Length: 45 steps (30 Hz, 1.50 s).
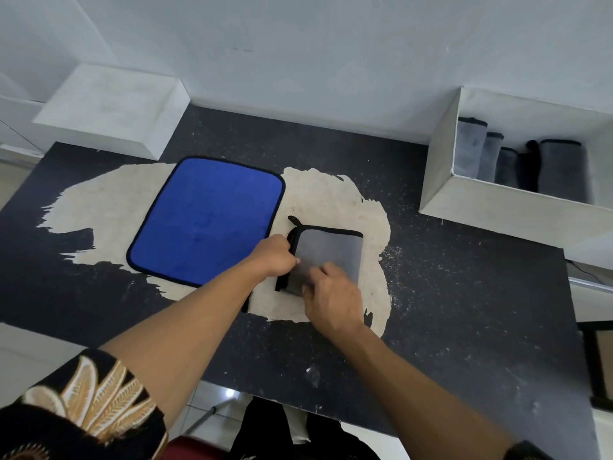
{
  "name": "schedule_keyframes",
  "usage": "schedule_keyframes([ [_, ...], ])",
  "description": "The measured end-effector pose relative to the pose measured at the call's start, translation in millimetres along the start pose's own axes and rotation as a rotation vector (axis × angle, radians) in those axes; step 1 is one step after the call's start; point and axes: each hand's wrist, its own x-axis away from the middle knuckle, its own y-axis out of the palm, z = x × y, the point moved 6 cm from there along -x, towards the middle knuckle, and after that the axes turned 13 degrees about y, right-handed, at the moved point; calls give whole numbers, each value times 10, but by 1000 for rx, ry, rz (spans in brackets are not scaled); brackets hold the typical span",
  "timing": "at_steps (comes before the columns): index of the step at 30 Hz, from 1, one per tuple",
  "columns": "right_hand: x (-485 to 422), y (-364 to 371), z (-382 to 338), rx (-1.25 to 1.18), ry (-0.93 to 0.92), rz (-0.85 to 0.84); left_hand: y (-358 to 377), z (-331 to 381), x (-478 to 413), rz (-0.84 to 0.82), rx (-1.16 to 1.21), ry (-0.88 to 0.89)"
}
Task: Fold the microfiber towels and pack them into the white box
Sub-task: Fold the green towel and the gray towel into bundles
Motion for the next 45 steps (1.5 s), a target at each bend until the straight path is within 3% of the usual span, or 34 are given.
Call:
schedule_keyframes([
  [2, 8, -74, 82, 22, 30, 33, 17, -37, 33, 17, 61, -19],
  [7, -13, -26, 182, 115, 36, -80, 108, -151, 80, 26, 89, -40],
  [13, -55, -89, 152, 133, 19, 142, 53, -86, 88, 96, -10, 35],
  [20, -66, 9, 260, 201, 7, 12, 98, -51, 103, 150, -126, 85],
  [26, -101, -104, 246, 157, 11, 146, 121, -58, 119, 195, -137, 74],
  [32, -206, 94, 384, 196, 41, -70, 150, -8, 156, 236, -210, 9],
  [35, -226, 248, 481, 286, 18, -152, 118, 58, 255, 332, -367, -44],
  [38, -238, 275, 499, 310, 12, -162, 212, 337, 312, 469, -640, 321],
  [40, -238, 288, 504, 314, 4, -170, 476, 419, 264, 271, -717, 582],
  [41, -233, 291, 511, 307, -2, -168, 563, 378, 227, 169, -734, 608],
  [45, -222, 298, 570, 298, -2, -125, 497, 64, 101, 90, -751, 434],
])
